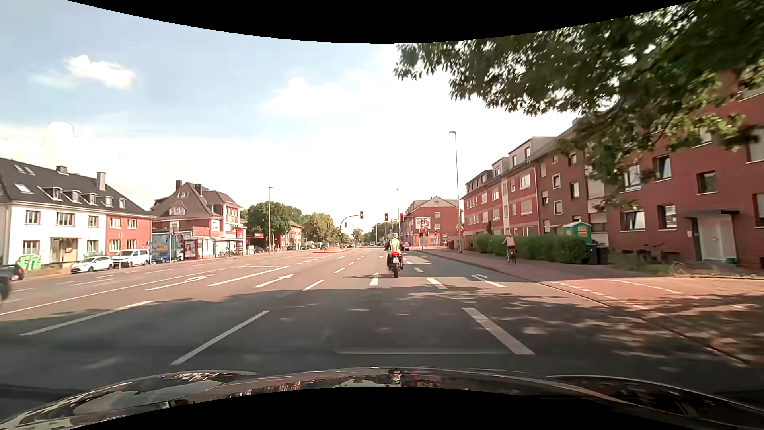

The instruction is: Follow the waypoints while adhering to traffic rules and regulations

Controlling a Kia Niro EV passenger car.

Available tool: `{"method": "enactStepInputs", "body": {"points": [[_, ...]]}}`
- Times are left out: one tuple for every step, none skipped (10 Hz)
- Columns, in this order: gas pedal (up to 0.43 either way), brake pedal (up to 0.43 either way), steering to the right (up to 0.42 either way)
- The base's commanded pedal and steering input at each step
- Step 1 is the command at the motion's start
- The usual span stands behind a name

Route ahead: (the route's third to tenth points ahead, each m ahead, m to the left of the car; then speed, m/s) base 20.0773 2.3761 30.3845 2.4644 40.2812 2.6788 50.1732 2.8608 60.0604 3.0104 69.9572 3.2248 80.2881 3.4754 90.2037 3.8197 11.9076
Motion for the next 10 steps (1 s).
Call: {"method": "enactStepInputs", "body": {"points": [[0.0,0.207,-0.005],[0.0,0.201,-0.005],[0.0,0.201,-0.005],[0.0,0.201,-0.006],[0.0,0.195,-0.007],[0.0,0.195,-0.008],[0.0,0.195,-0.009],[0.0,0.195,-0.011],[0.0,0.195,-0.012],[0.0,0.195,-0.012]]}}
